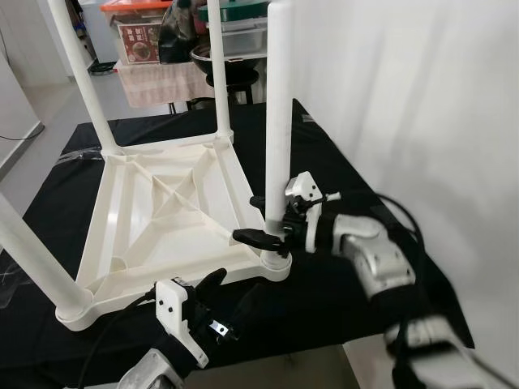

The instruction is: Building children table

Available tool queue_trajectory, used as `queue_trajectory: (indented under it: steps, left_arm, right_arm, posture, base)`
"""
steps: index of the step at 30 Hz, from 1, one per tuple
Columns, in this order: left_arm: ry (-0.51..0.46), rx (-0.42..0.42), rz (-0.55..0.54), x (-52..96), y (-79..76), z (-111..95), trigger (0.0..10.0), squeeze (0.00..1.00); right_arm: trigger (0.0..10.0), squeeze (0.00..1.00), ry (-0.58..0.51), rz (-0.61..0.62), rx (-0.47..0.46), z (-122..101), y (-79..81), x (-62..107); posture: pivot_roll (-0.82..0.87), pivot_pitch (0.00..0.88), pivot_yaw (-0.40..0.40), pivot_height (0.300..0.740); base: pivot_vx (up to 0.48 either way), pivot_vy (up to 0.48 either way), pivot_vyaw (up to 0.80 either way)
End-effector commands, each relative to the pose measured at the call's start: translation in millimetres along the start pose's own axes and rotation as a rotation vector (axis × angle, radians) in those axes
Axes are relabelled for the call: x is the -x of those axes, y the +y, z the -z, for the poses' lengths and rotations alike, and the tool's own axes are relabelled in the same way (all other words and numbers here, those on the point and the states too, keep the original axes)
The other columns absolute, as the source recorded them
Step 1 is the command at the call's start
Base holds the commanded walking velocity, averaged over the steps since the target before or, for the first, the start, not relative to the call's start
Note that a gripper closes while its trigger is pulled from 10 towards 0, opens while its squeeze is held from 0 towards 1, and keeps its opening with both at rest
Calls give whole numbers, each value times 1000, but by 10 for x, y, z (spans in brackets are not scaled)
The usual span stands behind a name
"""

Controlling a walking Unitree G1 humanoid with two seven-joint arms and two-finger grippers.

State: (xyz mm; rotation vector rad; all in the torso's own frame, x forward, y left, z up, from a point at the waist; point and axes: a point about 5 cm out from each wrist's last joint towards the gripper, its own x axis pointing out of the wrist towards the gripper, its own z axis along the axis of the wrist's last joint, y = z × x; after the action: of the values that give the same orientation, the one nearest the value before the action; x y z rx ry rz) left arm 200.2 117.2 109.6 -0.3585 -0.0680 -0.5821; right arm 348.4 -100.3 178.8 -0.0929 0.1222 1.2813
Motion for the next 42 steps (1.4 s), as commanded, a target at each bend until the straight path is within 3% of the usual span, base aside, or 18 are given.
queue_trajectory:
  steps: [1,2,3,13,19,20,22,23,24,26,28,34,35,41,42]
  left_arm:
    - [8,5,-13,13,24,27,10000,0]
    - [8,5,-13,13,24,27,10000,0]
    - [8,5,-13,11,20,30,10000,0]
    - [9,7,-13,21,6,35,10000,0]
    - [10,8,-13,49,-3,33,10000,0]
    - [12,9,-14,63,-3,28,10000,0]
    - [12,9,-14,63,-3,28,10000,0]
    - [13,9,-15,73,4,22,10000,0]
    - [18,11,-13,79,8,28,10000,0]
    - [22,16,-8,80,9,29,10000,0]
    - [25,16,-3,81,6,29,10000,0]
    - [19,15,-12,80,10,23,10000,0]
    - [17,15,-16,76,15,19,10000,0]
    - [15,15,-17,70,22,16,10000,0]
    - [14,16,-16,65,22,15,10000,0]
  right_arm:
    - [5098,0,13,-81,-10,34,24,-42]
    - [5098,0,13,-81,-10,34,24,-42]
    - [0,0,19,-91,-24,37,0,-27]
    - [0,0,18,-89,-40,53,-48,27]
    - [0,0,15,21,-69,238,32,76]
    - [0,0,75,371,-145,508,171,-31]
    - [0,0,75,371,-145,508,171,-31]
    - [0,0,93,487,-212,661,418,-150]
    - [0,0,111,596,-232,737,467,-154]
    - [0,0,109,642,-220,725,420,-154]
    - [0,0,82,603,-179,635,310,-191]
    - [0,0,72,577,-172,597,310,-235]
    - [10000,1000,56,538,-169,557,298,-253]
    - [10000,1000,-2,444,-183,433,284,-277]
    - [10000,1000,-48,349,-180,321,273,-275]
  posture:
    - [1,0,-5,740]
    - [1,0,-5,740]
    - [7,0,-7,740]
    - [5,0,-3,740]
    - [6,0,-15,740]
    - [-7,0,-10,740]
    - [-7,0,-10,740]
    - [-5,0,8,740]
    - [-37,0,17,740]
    - [-3,0,0,740]
    - [-17,0,9,740]
    - [-9,0,8,740]
    - [-12,0,9,740]
    - [-12,0,9,740]
    - [-14,0,8,740]
  base:
    - [0,0,0]
    - [0,0,0]
    - [0,0,0]
    - [0,0,0]
    - [0,0,0]
    - [0,0,0]
    - [0,0,0]
    - [0,0,0]
    - [0,0,0]
    - [0,0,0]
    - [0,0,0]
    - [0,0,0]
    - [0,0,0]
    - [0,0,0]
    - [0,0,0]
